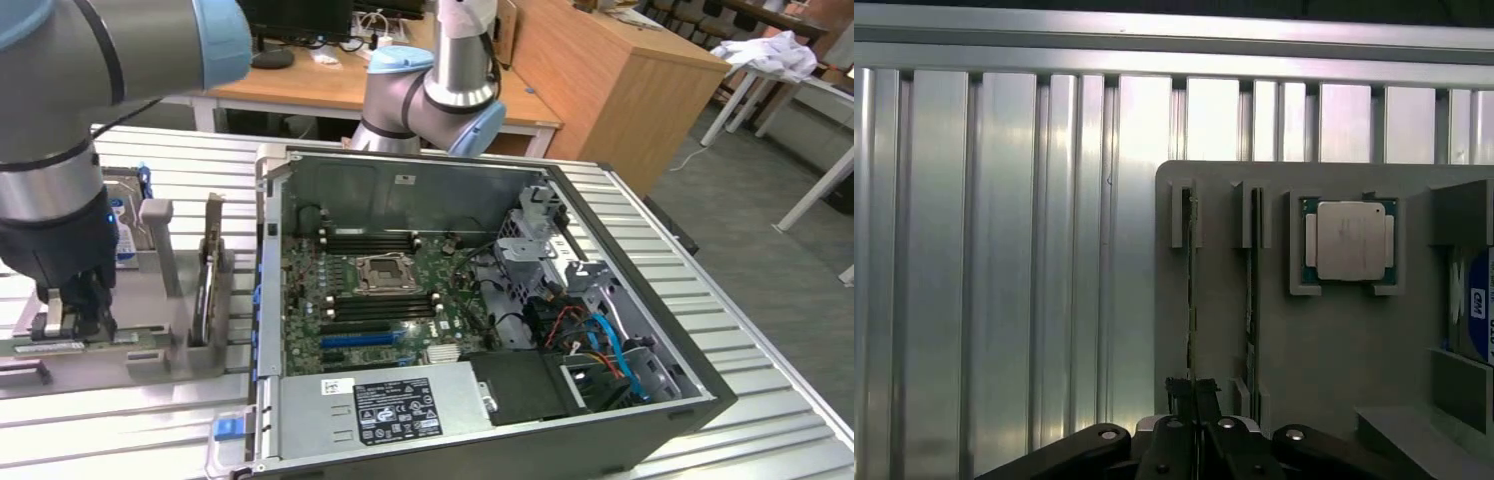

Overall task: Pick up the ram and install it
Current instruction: 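Pick up the ram and move it above insertion slot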

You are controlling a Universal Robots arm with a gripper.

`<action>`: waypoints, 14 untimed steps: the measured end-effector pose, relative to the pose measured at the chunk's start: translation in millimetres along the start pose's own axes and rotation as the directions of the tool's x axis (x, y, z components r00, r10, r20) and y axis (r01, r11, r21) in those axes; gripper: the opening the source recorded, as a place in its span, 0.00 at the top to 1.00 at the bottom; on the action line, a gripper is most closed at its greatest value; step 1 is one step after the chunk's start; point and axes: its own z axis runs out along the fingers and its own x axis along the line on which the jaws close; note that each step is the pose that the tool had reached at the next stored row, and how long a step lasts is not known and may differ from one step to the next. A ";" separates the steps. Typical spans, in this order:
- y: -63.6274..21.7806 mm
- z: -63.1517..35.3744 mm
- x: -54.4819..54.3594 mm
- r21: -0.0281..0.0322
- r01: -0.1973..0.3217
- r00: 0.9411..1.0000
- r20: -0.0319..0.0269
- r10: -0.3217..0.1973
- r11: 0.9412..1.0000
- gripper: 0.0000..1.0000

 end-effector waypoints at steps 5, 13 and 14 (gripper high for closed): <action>0.1 -16.9 -0.3 0.000 0.000 1.000 0.000 0.000 1.000 0.88; 0.4 -41.1 -0.8 0.000 0.001 1.000 0.000 -0.001 1.000 0.88; 0.4 -43.5 -0.9 0.000 0.001 1.000 0.000 -0.001 1.000 0.88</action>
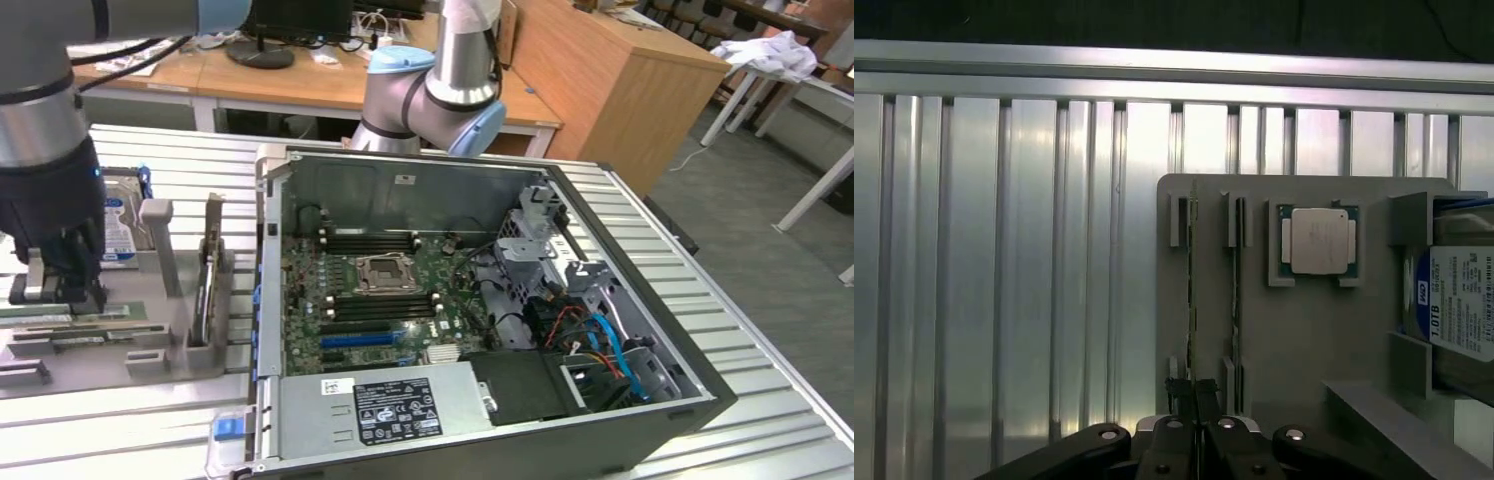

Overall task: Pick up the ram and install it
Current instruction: 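Pick up the ram and move it above insertion slot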

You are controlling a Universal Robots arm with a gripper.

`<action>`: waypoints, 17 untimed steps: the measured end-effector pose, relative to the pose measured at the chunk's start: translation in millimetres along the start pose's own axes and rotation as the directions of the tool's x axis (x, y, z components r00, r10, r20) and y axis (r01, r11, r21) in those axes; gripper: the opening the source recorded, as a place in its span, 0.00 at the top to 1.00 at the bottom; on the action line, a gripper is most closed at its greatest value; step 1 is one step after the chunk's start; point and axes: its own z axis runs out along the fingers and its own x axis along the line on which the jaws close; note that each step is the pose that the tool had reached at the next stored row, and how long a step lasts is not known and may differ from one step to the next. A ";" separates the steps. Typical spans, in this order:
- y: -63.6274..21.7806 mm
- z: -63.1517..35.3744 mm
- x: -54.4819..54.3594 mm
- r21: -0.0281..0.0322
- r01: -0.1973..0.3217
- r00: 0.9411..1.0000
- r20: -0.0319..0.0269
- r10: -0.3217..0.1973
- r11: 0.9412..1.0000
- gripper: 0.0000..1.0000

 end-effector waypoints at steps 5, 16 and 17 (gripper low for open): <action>0.2 -11.8 -0.2 0.000 0.000 1.000 0.000 0.000 1.000 0.88; 0.5 -36.7 -0.8 0.000 0.000 1.000 0.000 0.000 1.000 0.88; 0.5 -39.2 -0.8 0.000 0.000 1.000 0.000 0.000 1.000 0.88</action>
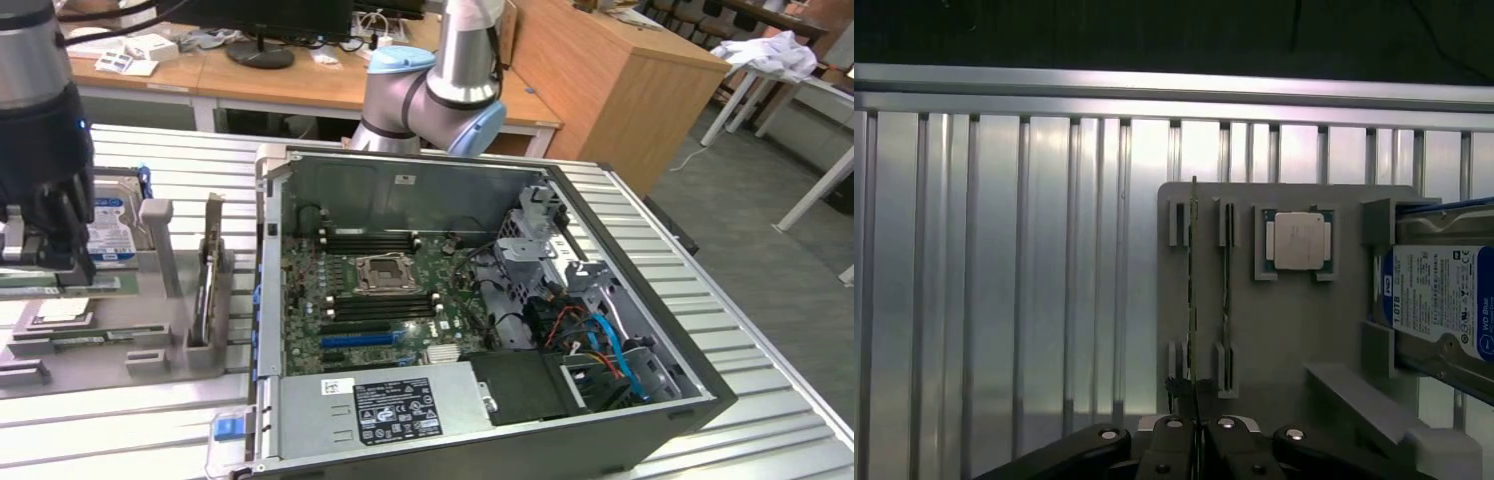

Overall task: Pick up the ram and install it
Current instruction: 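Pick up the ram and move it above insertion slot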

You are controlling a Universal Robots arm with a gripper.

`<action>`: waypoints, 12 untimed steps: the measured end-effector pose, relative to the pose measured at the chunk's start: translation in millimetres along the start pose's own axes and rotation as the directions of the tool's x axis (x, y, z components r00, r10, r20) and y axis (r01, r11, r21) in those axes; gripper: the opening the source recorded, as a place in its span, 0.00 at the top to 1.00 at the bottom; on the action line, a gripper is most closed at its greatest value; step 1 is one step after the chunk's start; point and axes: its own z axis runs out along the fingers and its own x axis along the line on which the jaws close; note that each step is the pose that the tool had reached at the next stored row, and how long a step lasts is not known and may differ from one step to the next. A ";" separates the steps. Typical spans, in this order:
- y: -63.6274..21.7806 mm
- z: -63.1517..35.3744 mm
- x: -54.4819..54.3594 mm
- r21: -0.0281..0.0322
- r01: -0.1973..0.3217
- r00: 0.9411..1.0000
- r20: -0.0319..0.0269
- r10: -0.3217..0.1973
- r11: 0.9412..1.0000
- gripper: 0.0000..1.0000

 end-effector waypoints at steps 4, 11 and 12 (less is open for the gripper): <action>0.0 -10.5 -0.2 0.000 0.000 1.000 0.000 0.000 1.000 0.88; 0.0 -28.4 -0.6 0.000 0.000 1.000 0.000 0.000 1.000 0.88; 0.0 -30.9 -0.6 0.000 0.000 1.000 0.000 0.000 1.000 0.88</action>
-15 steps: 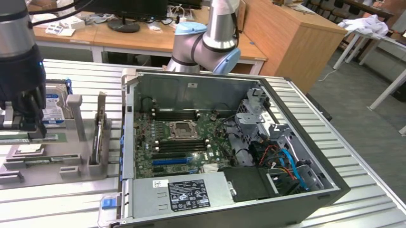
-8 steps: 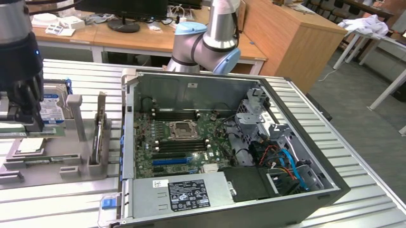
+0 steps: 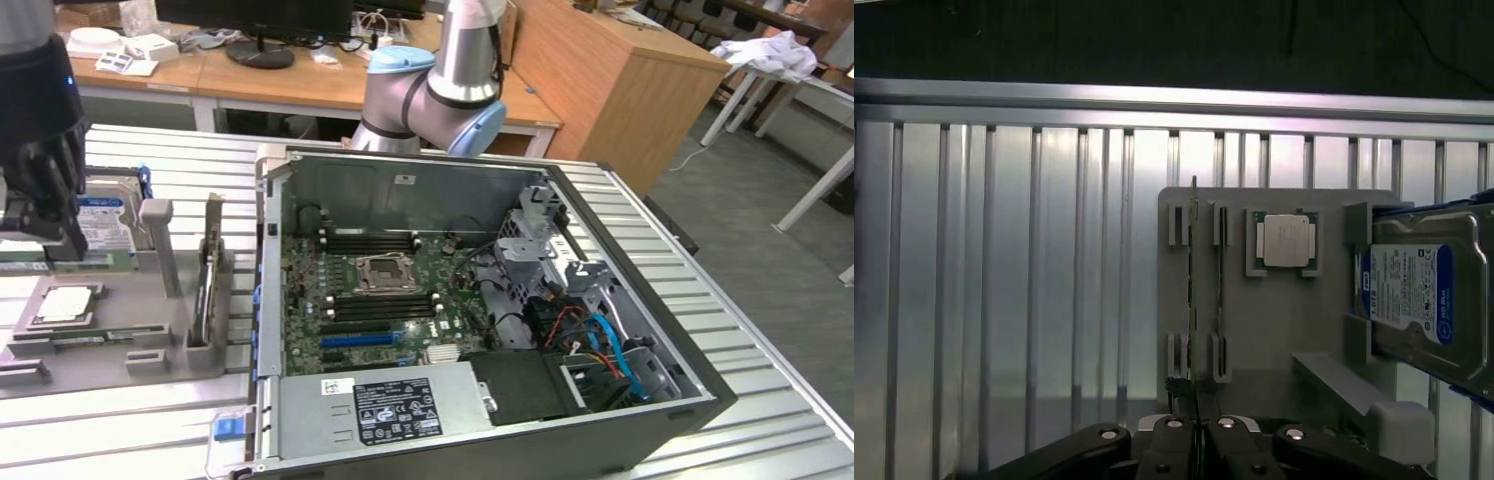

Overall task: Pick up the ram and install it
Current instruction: 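Pick up the ram and move it above insertion slot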

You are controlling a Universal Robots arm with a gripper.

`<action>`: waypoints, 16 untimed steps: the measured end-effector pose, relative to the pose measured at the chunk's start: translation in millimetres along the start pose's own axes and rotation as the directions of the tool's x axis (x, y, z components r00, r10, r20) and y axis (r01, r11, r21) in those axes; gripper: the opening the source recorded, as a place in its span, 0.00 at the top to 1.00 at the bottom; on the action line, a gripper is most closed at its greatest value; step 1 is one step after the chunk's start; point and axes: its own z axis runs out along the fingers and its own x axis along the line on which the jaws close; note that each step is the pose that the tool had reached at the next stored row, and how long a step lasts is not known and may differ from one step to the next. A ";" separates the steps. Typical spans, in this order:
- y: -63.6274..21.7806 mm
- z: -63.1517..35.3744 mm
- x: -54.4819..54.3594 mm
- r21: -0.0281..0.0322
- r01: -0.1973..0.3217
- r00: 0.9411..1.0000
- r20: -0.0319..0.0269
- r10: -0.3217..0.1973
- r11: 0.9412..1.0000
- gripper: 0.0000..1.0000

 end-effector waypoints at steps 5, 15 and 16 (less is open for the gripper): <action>0.1 -12.5 -0.2 0.000 0.000 1.000 0.000 0.000 1.000 0.88; 0.3 -32.7 -0.7 0.000 0.000 1.000 0.000 0.000 1.000 0.88; 0.3 -34.2 -0.7 0.000 0.000 1.000 0.000 0.000 1.000 0.88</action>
